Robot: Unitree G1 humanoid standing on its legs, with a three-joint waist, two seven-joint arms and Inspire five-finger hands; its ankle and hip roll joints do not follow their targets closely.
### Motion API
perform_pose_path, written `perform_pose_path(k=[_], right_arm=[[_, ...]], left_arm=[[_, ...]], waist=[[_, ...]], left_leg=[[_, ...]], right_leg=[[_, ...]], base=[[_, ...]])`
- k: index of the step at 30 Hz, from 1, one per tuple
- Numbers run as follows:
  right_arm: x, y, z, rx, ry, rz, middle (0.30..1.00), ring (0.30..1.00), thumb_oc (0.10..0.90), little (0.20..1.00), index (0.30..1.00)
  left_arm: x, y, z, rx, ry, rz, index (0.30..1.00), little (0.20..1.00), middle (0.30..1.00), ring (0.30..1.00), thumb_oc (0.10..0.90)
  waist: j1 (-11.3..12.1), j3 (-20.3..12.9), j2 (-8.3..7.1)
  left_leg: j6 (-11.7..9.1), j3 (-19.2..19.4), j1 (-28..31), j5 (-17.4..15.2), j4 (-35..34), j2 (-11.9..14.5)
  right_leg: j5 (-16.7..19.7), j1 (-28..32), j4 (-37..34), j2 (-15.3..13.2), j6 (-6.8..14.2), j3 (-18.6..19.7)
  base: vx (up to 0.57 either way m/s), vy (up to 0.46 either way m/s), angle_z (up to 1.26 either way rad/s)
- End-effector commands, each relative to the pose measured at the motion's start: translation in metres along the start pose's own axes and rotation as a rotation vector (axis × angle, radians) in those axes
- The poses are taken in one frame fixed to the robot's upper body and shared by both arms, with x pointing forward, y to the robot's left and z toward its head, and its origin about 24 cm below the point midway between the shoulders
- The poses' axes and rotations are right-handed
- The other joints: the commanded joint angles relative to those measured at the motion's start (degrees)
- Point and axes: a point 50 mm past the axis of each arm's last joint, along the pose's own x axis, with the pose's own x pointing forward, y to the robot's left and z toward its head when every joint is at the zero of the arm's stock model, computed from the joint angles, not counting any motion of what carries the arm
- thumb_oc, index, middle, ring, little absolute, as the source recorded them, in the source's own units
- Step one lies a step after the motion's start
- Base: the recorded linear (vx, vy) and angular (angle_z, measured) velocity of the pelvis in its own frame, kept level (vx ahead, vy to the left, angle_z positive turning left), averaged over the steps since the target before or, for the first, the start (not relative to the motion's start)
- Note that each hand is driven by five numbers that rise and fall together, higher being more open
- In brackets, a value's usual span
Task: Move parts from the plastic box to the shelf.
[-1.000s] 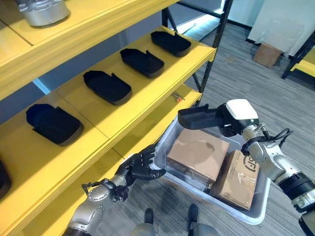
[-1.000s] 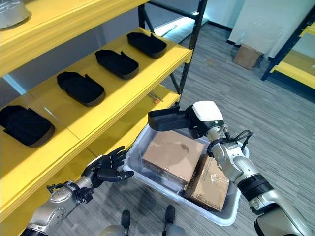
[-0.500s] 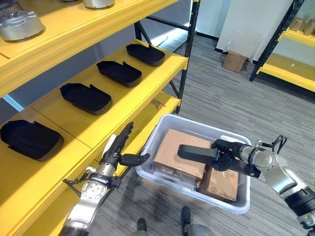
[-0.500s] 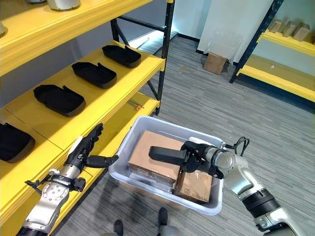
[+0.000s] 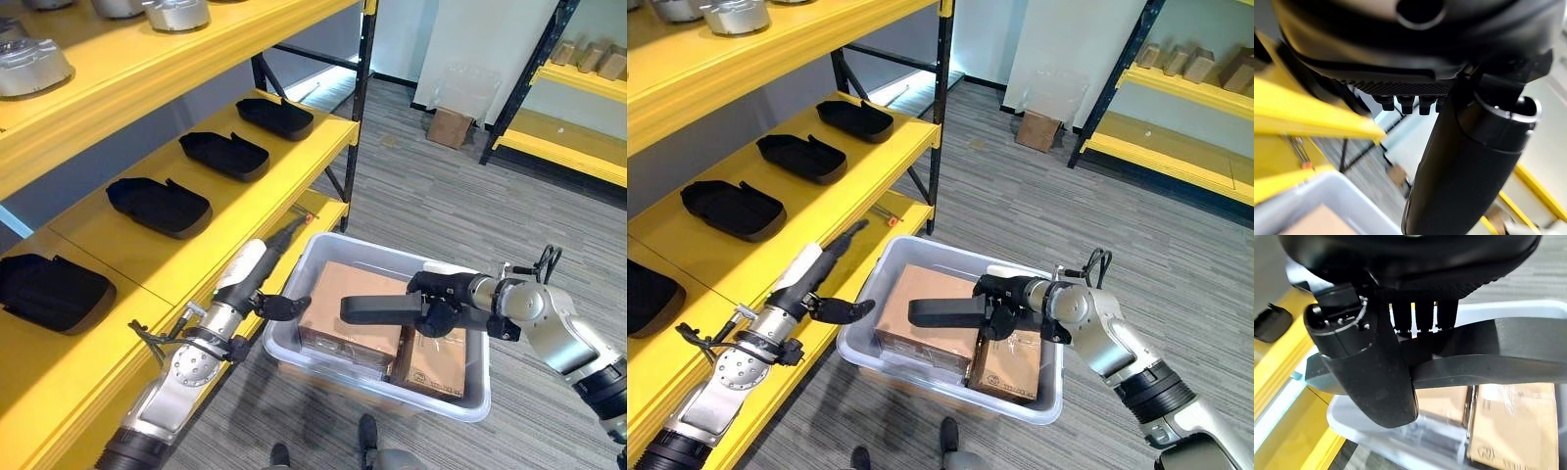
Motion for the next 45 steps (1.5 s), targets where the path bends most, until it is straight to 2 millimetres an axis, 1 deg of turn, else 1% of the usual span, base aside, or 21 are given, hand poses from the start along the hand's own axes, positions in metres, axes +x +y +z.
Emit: perform_pose_path(k=[1,3,6,11,13,17,19,22,24,26,27,29,30,33,39,40,45], right_arm=[[-0.019,-0.048,0.044,-0.208,-0.133,-0.175,0.300,0.300,0.400,0.300,0.300],[-0.022,-0.052,0.050,-0.237,-0.141,-0.193,0.300,0.300,0.400,0.300,0.300],[-0.027,-0.058,0.056,-0.261,-0.155,-0.214,0.300,0.300,0.400,0.300,0.300],[-0.031,-0.061,0.062,-0.278,-0.172,-0.226,0.300,0.300,0.400,0.300,0.300],[-0.031,-0.062,0.066,-0.282,-0.190,-0.226,0.300,0.300,0.400,0.300,0.300],[-0.032,-0.061,0.072,-0.275,-0.226,-0.210,0.300,0.300,0.400,0.300,0.300],[-0.030,-0.055,0.078,-0.264,-0.261,-0.174,0.300,0.300,0.400,0.300,0.300],[-0.023,-0.043,0.088,-0.234,-0.329,-0.147,0.300,0.300,0.400,0.300,0.300],[-0.019,-0.040,0.093,-0.224,-0.358,-0.141,0.300,0.300,0.400,0.300,0.300],[-0.010,-0.030,0.099,-0.208,-0.392,-0.120,0.300,0.300,0.400,0.300,0.300],[-0.009,-0.029,0.100,-0.207,-0.395,-0.119,0.300,0.300,0.400,0.300,0.300],[0.001,-0.019,0.105,-0.188,-0.419,-0.108,0.300,0.300,0.400,0.300,0.300],[0.001,-0.019,0.105,-0.188,-0.419,-0.108,0.300,0.300,0.400,0.300,0.300],[0.016,-0.006,0.113,-0.134,-0.475,-0.101,0.300,0.300,0.400,0.300,0.300],[0.022,-0.009,0.127,-0.110,-0.533,-0.206,0.300,0.300,0.400,0.300,0.300],[0.022,-0.010,0.128,-0.104,-0.537,-0.214,0.300,0.300,0.400,0.300,0.300],[0.022,-0.010,0.127,-0.083,-0.535,-0.227,0.300,0.300,0.400,0.300,0.300]], left_arm=[[0.010,0.013,0.025,0.012,-0.173,-0.046,1.000,1.000,1.000,1.000,0.900],[0.006,0.010,0.019,0.008,-0.135,-0.084,1.000,1.000,1.000,1.000,0.900],[0.000,0.011,0.011,0.000,-0.103,-0.111,1.000,1.000,1.000,1.000,0.900],[-0.003,0.012,0.008,-0.018,-0.084,-0.122,1.000,1.000,1.000,1.000,0.900],[-0.004,0.010,0.006,-0.016,-0.079,-0.123,1.000,1.000,1.000,1.000,0.900],[-0.005,0.008,0.007,-0.041,-0.087,-0.134,1.000,1.000,1.000,1.000,0.900],[-0.005,0.005,0.009,-0.036,-0.100,-0.146,1.000,1.000,1.000,1.000,0.900],[-0.001,0.003,0.012,-0.042,-0.106,-0.144,1.000,1.000,1.000,1.000,0.900],[0.000,0.001,0.013,-0.044,-0.109,-0.142,1.000,1.000,1.000,1.000,0.900],[0.003,-0.003,0.016,-0.058,-0.125,-0.158,1.000,1.000,1.000,1.000,0.900],[0.004,-0.003,0.016,-0.057,-0.126,-0.159,1.000,1.000,1.000,1.000,0.900],[0.008,-0.008,0.020,-0.051,-0.140,-0.172,1.000,1.000,1.000,1.000,0.900],[0.008,-0.008,0.020,-0.051,-0.140,-0.172,1.000,1.000,1.000,1.000,0.900],[0.013,-0.017,0.026,-0.033,-0.158,-0.214,1.000,1.000,1.000,1.000,0.900],[0.017,-0.026,0.028,-0.071,-0.149,-0.231,1.000,1.000,1.000,1.000,0.900],[0.018,-0.026,0.027,-0.075,-0.144,-0.229,1.000,1.000,1.000,1.000,0.900],[0.017,-0.028,0.023,-0.089,-0.112,-0.201,1.000,1.000,1.000,1.000,0.900]], waist=[[-0.02,-6.05,-0.91],[0.05,-6.14,-0.47],[0.13,-6.19,-0.05],[0.17,-5.66,0.35],[0.21,-5.70,0.42],[0.26,-5.81,0.61],[0.23,-5.62,0.68],[0.28,-5.32,0.79],[0.41,-5.23,0.80],[0.85,-5.02,0.88],[0.89,-4.97,0.90],[1.25,-4.82,0.92],[1.25,-4.82,0.92],[1.85,-4.77,1.16],[2.30,-4.97,1.47],[2.36,-4.95,1.46],[2.48,-5.01,1.61]], left_leg=[[-0.51,0.32,-0.44,-2.14,-0.45,1.78],[-0.53,0.55,-0.35,-2.10,-0.45,1.82],[-0.51,0.90,-0.34,-2.10,-0.45,1.91],[-0.41,0.91,-0.42,-2.03,-0.45,2.03],[-0.48,0.94,-0.34,-2.09,-0.45,2.03],[-0.52,0.83,-0.39,-2.11,-0.45,2.01],[-0.48,0.80,-0.48,-2.14,-0.45,1.97],[-0.42,0.78,-0.47,-2.08,-0.45,2.02],[-0.38,0.52,-0.47,-2.13,-0.45,1.93],[-0.34,-0.01,-0.50,-2.18,-0.45,1.93],[-0.33,-0.10,-0.53,-2.19,-0.45,1.92],[-0.28,-0.49,-0.62,-2.19,-0.45,1.86],[-0.28,-0.49,-0.62,-2.19,-0.45,1.86],[-0.16,-1.07,-0.49,-2.19,-0.45,1.82],[-0.12,-1.59,-0.42,-2.24,-0.45,1.73],[-0.07,-1.58,-0.70,-1.75,-0.45,1.67],[-0.07,-1.75,-0.65,-1.79,-0.45,1.59]], right_leg=[[-5.66,5.39,0.03,-2.44,3.90,-1.50],[-5.74,5.44,0.03,-2.55,3.93,-1.52],[-5.81,5.40,0.03,-2.70,4.06,-1.54],[-5.91,5.33,0.03,-2.88,3.99,-1.56],[-5.96,5.39,0.03,-2.88,4.00,-1.57],[-5.96,5.33,0.03,-2.92,4.07,-1.69],[-5.95,5.18,0.03,-2.96,4.08,-1.60],[-5.95,5.01,0.03,-2.94,4.00,-1.32],[-5.95,4.96,0.03,-2.89,3.97,-1.13],[-5.92,4.93,0.03,-2.93,4.00,-1.14],[-5.93,4.92,0.03,-2.93,4.00,-1.14],[-6.00,4.91,0.03,-2.96,3.98,-1.24],[-6.00,4.91,0.03,-2.96,3.98,-1.24],[-6.12,5.18,0.03,-3.06,3.97,-1.52],[-6.30,5.38,0.03,-3.07,3.88,-1.56],[-5.90,5.12,0.03,-3.06,3.77,-1.57],[-5.97,5.23,0.03,-3.10,3.72,-1.61]], base=[[0.00,0.043,-0.14],[0.01,0.031,-0.08],[0.00,0.000,0.00],[0.00,0.000,0.00],[0.00,0.000,0.00],[0.00,0.000,0.00],[0.00,0.000,0.00],[0.00,0.000,0.00],[0.00,0.000,0.00],[0.01,-0.007,0.03],[0.00,-0.009,0.08],[0.00,-0.007,0.10],[0.00,-0.006,0.05],[0.00,0.000,0.00],[0.01,0.001,0.02],[0.00,0.000,0.00],[0.00,0.003,0.01]])
